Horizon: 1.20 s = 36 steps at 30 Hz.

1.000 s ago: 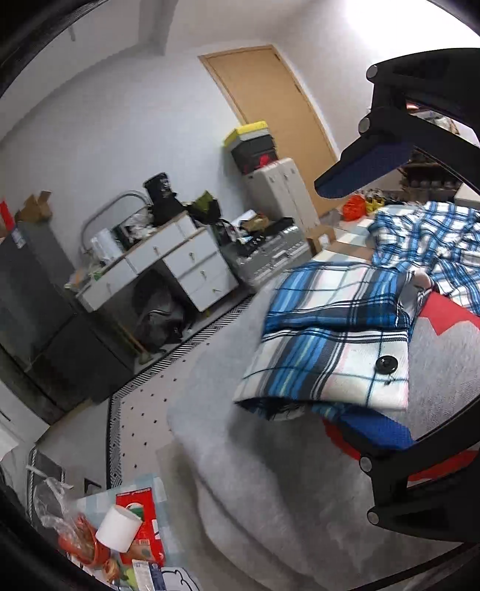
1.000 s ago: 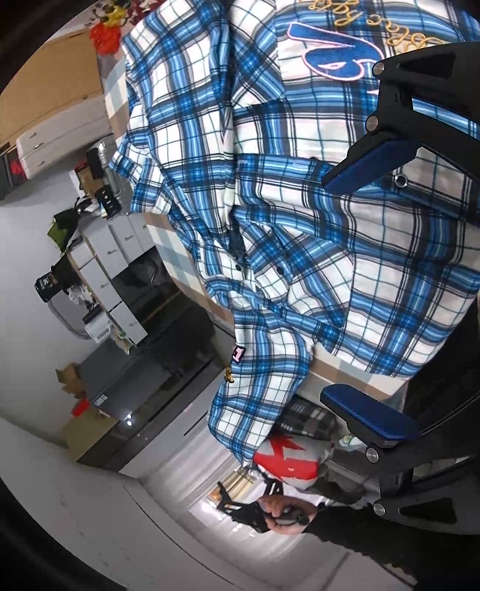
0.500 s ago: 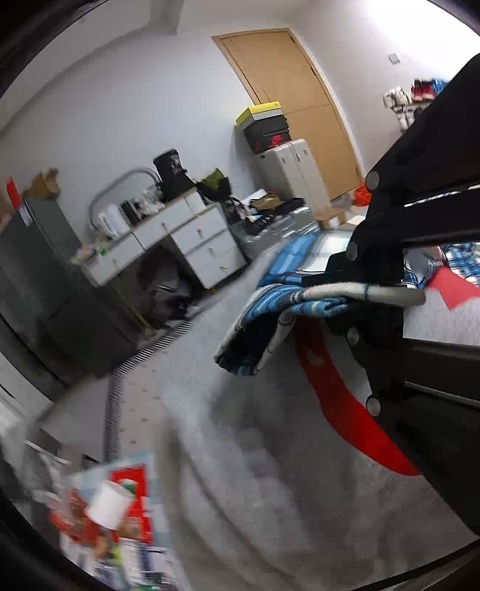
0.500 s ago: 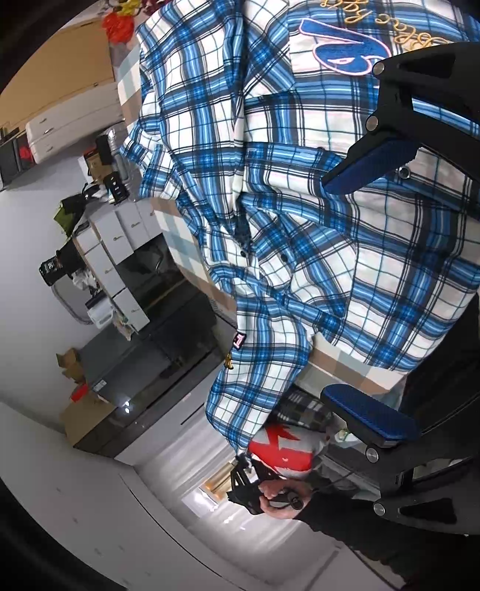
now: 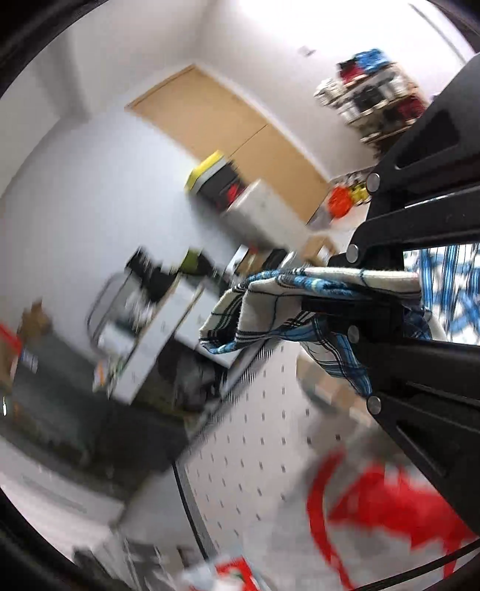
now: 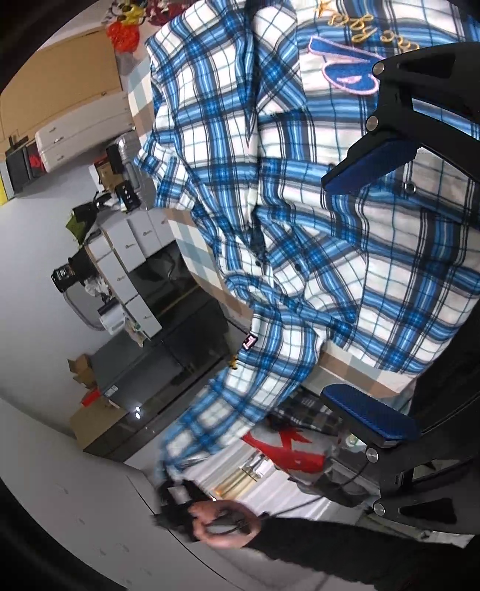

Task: Fold large clothes

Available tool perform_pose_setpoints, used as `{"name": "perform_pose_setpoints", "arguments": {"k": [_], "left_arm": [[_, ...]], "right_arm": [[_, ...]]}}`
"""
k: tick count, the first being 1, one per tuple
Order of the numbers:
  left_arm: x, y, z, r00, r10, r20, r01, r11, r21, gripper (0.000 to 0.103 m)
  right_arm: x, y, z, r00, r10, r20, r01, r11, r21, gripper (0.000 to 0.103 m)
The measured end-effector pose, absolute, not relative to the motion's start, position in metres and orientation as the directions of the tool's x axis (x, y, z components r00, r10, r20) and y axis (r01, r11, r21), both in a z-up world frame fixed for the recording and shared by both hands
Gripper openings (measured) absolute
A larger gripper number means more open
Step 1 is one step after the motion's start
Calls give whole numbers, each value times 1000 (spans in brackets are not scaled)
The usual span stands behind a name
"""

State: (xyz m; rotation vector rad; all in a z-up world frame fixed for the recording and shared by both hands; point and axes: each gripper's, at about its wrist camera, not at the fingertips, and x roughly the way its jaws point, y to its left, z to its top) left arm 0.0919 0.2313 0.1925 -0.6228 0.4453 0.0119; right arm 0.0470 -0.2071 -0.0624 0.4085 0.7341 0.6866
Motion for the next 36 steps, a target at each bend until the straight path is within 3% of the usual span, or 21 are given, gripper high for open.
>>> {"name": "perform_pose_setpoints", "arguments": {"k": [5, 10, 19, 23, 28, 31, 34, 36], "left_arm": [[140, 137, 196, 866, -232, -442, -14, 874, -486, 0], [183, 51, 165, 786, -358, -503, 108, 882, -459, 0], [243, -85, 30, 539, -522, -661, 208, 843, -496, 0], [251, -125, -32, 418, -526, -741, 230, 850, -473, 0], [250, -158, -86, 237, -488, -840, 268, 864, -426, 1], [245, -170, -91, 124, -474, -872, 317, 851, -418, 14], [236, -158, -59, 155, -502, -851, 393, 822, -413, 16], [224, -141, -36, 163, -558, -814, 461, 772, -437, 30]], "right_arm": [[48, -225, -59, 600, 638, -483, -380, 758, 530, 103], [50, -260, -56, 676, 556, -484, -266, 796, 543, 103], [53, -367, -75, 788, 396, -471, 22, 746, 665, 103], [50, -412, -88, 816, 302, -492, 173, 685, 707, 103], [45, -437, -90, 856, 226, -464, 217, 658, 721, 103], [46, -438, -90, 857, 228, -462, 222, 645, 731, 103], [47, -434, -88, 860, 224, -458, 212, 659, 722, 103], [45, -430, -87, 860, 229, -456, 202, 667, 717, 103]]}}
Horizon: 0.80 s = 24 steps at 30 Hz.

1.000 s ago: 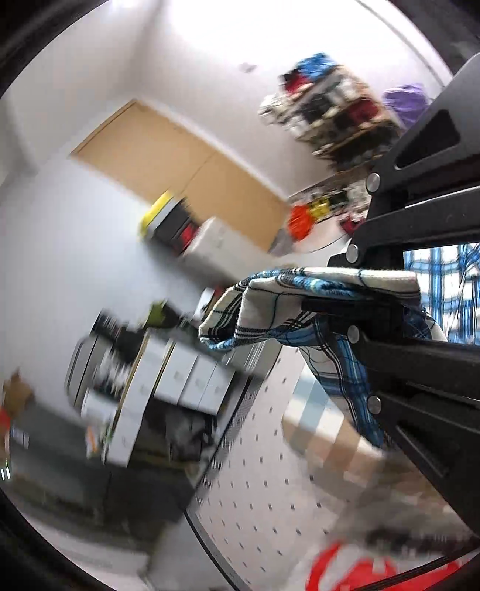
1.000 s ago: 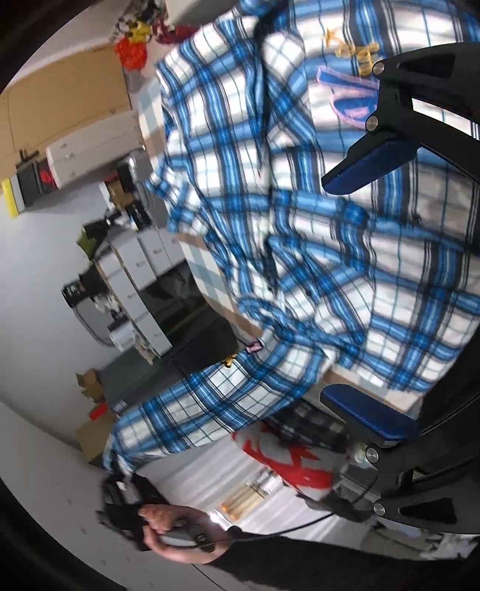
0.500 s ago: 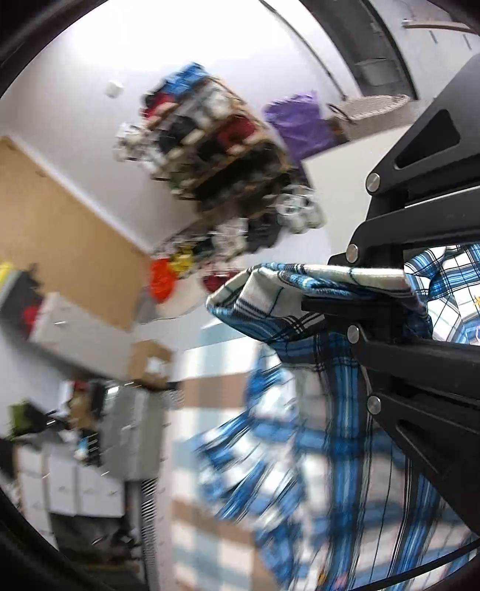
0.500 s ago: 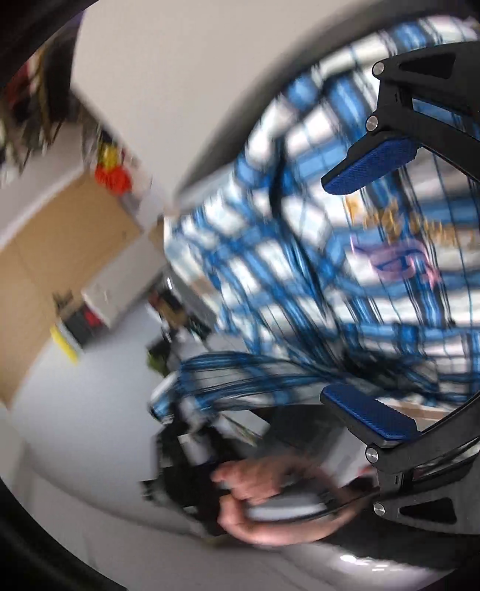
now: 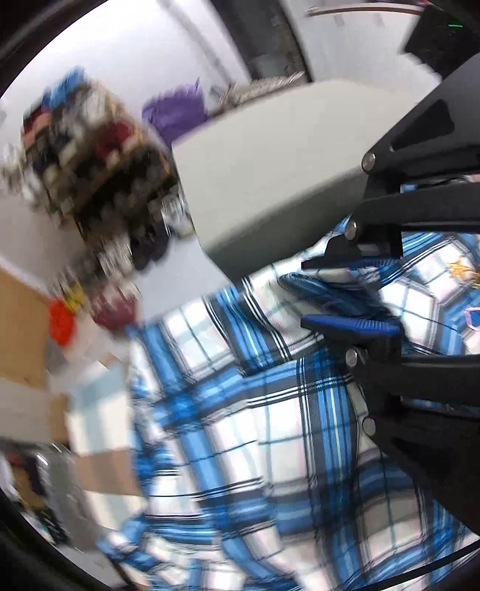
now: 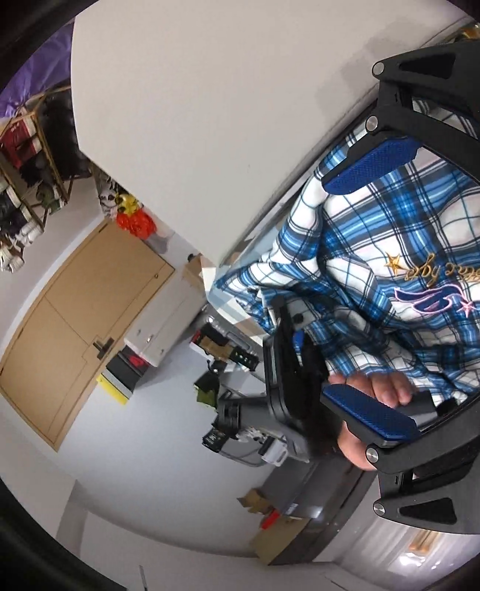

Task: Fold large clothes

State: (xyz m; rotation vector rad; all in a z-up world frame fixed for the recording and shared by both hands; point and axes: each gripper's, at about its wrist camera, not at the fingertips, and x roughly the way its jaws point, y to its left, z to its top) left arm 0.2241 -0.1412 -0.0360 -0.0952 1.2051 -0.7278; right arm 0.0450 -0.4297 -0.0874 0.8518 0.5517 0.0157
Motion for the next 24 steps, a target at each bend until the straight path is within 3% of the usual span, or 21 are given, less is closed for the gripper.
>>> {"name": "perform_pose_setpoints", "arguments": {"k": [1, 2, 7, 13, 16, 20, 24], "left_arm": [[217, -128, -24, 156, -581, -799, 482, 751, -452, 57], [210, -116, -14, 164, -598, -785, 493, 739, -460, 73], [186, -21, 22, 396, -512, -762, 480, 823, -303, 80], [214, 88, -20, 536, -107, -837, 221, 975, 17, 80], [233, 95, -40, 532, -75, -844, 161, 987, 13, 80], [249, 106, -77, 454, -47, -890, 100, 995, -1, 80], [248, 106, -82, 455, -53, -889, 72, 997, -23, 82]], "right_arm": [[45, -429, -88, 859, 223, -461, 208, 670, 712, 103], [46, -429, -89, 856, 224, -466, 212, 669, 712, 103], [46, -425, -93, 842, 244, -482, 221, 658, 720, 103], [55, -394, -84, 820, 280, -499, 167, 716, 677, 103], [59, -367, -76, 807, 270, -525, 113, 802, 587, 103], [62, -320, -68, 807, 117, -579, 64, 957, 282, 103], [67, -287, -71, 793, 88, -603, -6, 990, 138, 103]]}}
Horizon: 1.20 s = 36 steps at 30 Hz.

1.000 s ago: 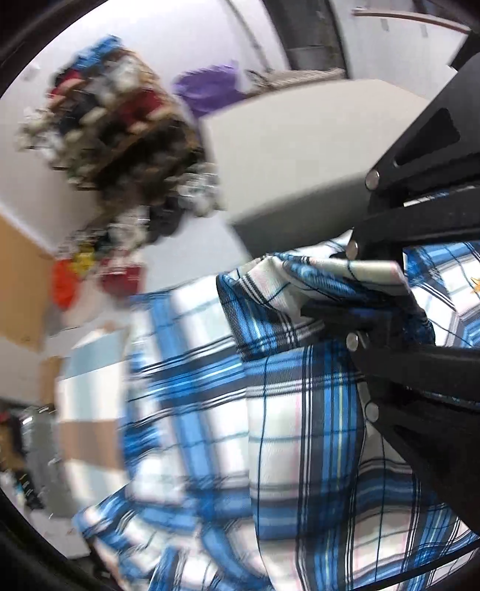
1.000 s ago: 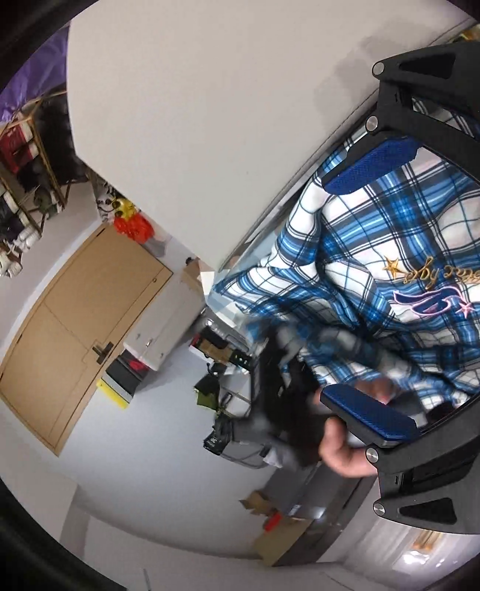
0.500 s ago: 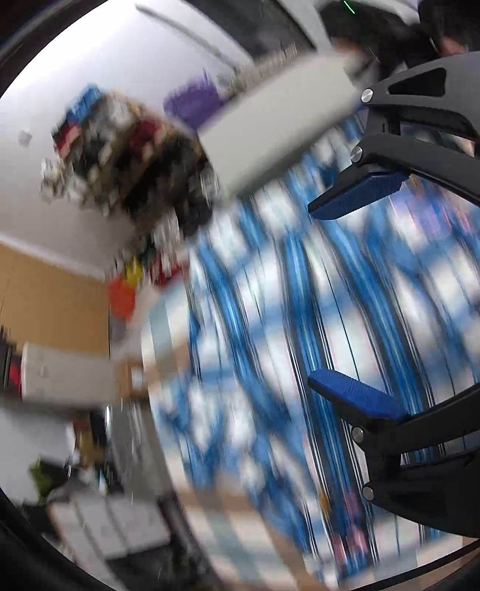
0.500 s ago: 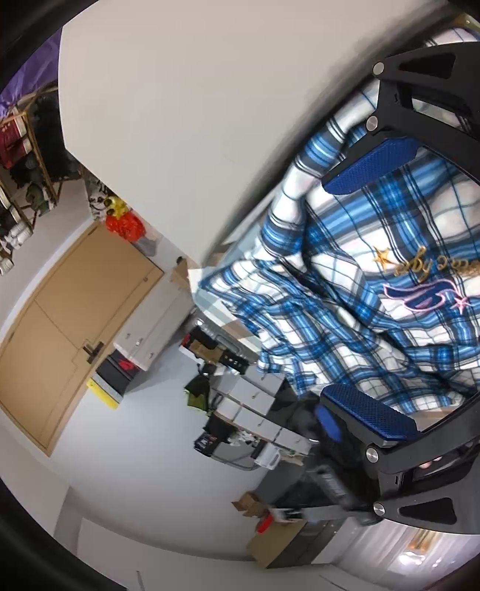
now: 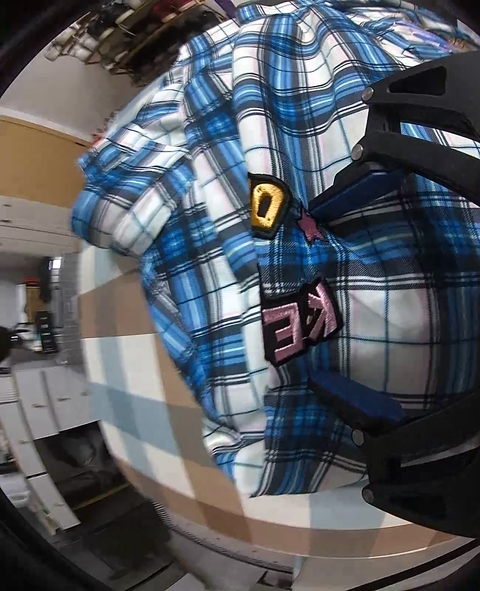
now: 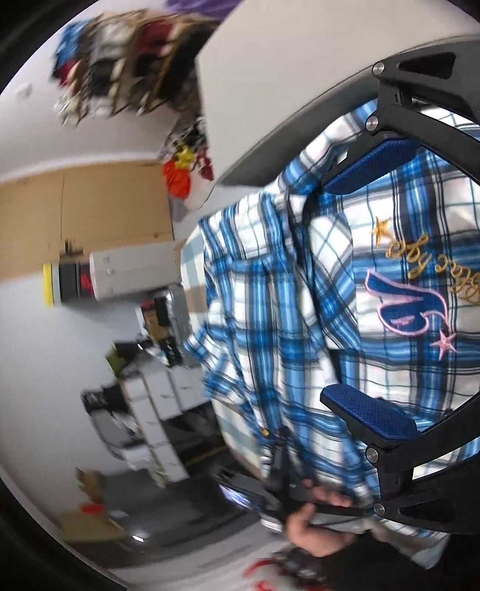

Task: Fold large clothes

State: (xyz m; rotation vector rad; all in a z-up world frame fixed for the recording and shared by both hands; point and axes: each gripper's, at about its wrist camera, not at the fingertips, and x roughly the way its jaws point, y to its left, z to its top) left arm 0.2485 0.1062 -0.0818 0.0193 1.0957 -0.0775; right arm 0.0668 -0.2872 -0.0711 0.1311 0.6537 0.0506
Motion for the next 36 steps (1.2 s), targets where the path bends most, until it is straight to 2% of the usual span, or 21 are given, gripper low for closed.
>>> {"name": "perform_pose_setpoints", "arguments": {"k": [4, 7, 9, 13, 17, 21, 28, 36], "left_arm": [[238, 109, -73, 443, -65, -894, 68, 997, -39, 82], [221, 113, -58, 424, -165, -890, 75, 986, -148, 82], [209, 109, -50, 441, -188, -878, 96, 982, -163, 82], [189, 100, -35, 477, -182, -860, 152, 981, -124, 82], [189, 93, -48, 456, -153, -877, 196, 978, -69, 82], [200, 98, -82, 369, -97, -924, 179, 983, -31, 82], [204, 102, -86, 362, -73, -929, 161, 987, -15, 82], [211, 91, -50, 392, -68, -918, 162, 987, -4, 82]], "right_arm": [[61, -268, -66, 807, 99, -583, -61, 995, 84, 103], [59, -258, -61, 822, 96, -562, -82, 995, 49, 103], [58, -254, -59, 832, 88, -548, -86, 996, 31, 103], [59, -250, -56, 837, 39, -546, -56, 998, -15, 103], [59, -254, -53, 841, 28, -540, -38, 999, -8, 103], [59, -255, -50, 842, 30, -538, -34, 999, 2, 103], [54, -256, -46, 852, 31, -522, -34, 999, 3, 103], [53, -259, -46, 848, 53, -527, -42, 999, 33, 103]]}}
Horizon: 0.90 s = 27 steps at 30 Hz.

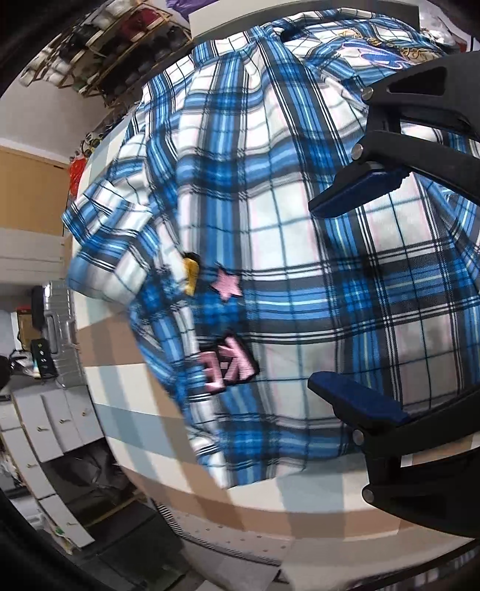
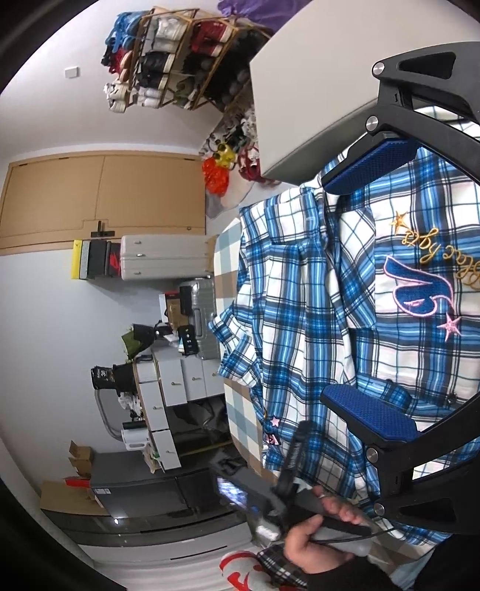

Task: Fold large clothes

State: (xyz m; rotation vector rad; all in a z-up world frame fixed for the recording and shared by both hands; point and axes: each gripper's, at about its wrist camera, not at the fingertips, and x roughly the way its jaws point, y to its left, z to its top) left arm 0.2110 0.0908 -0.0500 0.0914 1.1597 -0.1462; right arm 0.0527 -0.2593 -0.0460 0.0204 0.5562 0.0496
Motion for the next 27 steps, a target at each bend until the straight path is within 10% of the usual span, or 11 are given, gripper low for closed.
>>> {"name": "perform_pose_setpoints", "arguments": {"k": [25, 27], "left_arm": [[416, 66, -60, 311, -224, -924, -42, 968, -249, 82], [418, 66, -65, 297, -221, -929, -42, 969, -244, 70]], "right_arm": [[83, -246, -77, 749, 176, -639, -140, 984, 107, 103], [83, -246, -76, 759, 179, -627, -156, 983, 92, 103]]}}
